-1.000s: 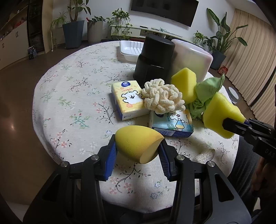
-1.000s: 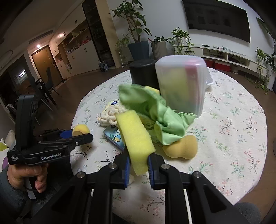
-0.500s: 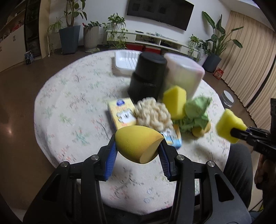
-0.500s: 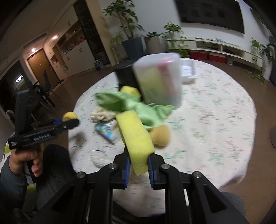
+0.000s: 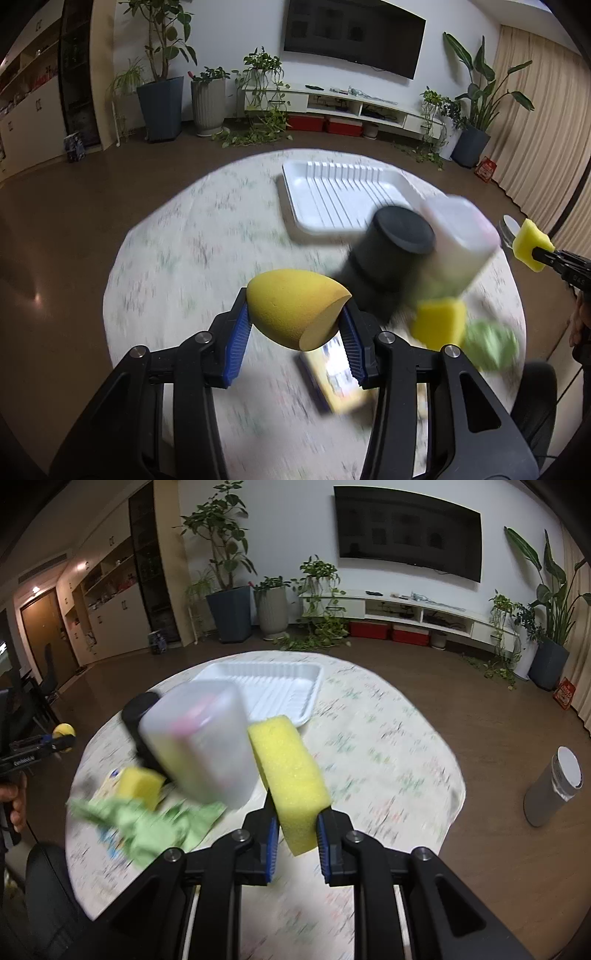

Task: Organize soft objects
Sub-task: 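Carry both sponges to the white tray and open both tools to release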

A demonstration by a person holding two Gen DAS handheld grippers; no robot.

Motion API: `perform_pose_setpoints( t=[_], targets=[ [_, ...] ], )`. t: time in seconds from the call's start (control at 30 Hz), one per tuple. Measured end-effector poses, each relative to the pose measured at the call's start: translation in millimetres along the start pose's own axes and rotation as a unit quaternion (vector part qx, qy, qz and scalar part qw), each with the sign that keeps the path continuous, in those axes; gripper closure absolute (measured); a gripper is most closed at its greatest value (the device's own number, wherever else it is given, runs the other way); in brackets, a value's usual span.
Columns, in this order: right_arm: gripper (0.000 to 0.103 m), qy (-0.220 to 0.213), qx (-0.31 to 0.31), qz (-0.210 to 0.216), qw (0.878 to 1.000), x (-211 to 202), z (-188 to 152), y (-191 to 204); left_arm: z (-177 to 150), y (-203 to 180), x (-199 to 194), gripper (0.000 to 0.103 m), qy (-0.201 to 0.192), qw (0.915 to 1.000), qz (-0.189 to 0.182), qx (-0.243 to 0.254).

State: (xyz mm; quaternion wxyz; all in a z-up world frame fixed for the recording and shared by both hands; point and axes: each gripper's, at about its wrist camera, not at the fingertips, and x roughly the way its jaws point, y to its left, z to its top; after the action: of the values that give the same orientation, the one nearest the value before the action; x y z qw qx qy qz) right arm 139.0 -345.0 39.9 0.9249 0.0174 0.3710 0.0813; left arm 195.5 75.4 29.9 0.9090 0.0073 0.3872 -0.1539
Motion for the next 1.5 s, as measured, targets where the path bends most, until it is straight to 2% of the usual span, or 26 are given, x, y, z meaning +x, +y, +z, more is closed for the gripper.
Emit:
perform_pose_setpoints(
  t=[0.17,0.3,0.37,0.43,0.53,0.6,0.77,0.87,1.1,1.27,1.43,1.5],
  targets=[
    [0.083,0.007,-0.019,-0.003,1.0,38,42,-18,57,4,39,0.061,-0.002,0.9987,-0.002,0.05],
    [0.083,0.021,-0.03,0.017,0.999,71,79,-30,101,5,70,0.06,0.0,0.9969,-0.015,0.077],
    [0.083,0.025,-0.043,0.021,0.999,86,97,-31,118,5,84,0.06,0.001,0.9962,-0.01,0.086],
    [0.083,0.029,-0.064,0.019,0.997,102,118,-28,137,3,104,0.06,0.011,0.9952,-0.002,0.098],
    [0.083,0.047,-0.087,0.037,0.994,124,139,-21,150,-6,130,0.06,0.031,0.9925,-0.002,0.119],
    [0.083,0.063,-0.107,0.05,0.991,146,157,-15,156,-17,151,0.06,0.046,0.9891,-0.016,0.139],
    [0.083,0.093,-0.132,0.08,0.983,191,172,1,158,-43,187,0.06,0.063,0.9816,-0.033,0.177],
    [0.083,0.115,-0.145,0.101,0.977,219,172,13,158,-49,209,0.059,0.081,0.9781,-0.036,0.188],
    [0.082,0.156,-0.161,0.111,0.968,269,157,32,142,-52,242,0.058,0.109,0.9737,-0.03,0.198],
    [0.078,0.154,-0.151,0.116,0.97,278,157,28,135,-50,253,0.054,0.125,0.9723,-0.027,0.196],
    [0.07,0.146,-0.148,0.105,0.972,276,156,22,132,-50,258,0.048,0.134,0.9725,-0.035,0.187],
    [0.064,0.143,-0.149,0.1,0.973,274,154,21,132,-52,258,0.046,0.134,0.9726,-0.037,0.186]
  ],
)
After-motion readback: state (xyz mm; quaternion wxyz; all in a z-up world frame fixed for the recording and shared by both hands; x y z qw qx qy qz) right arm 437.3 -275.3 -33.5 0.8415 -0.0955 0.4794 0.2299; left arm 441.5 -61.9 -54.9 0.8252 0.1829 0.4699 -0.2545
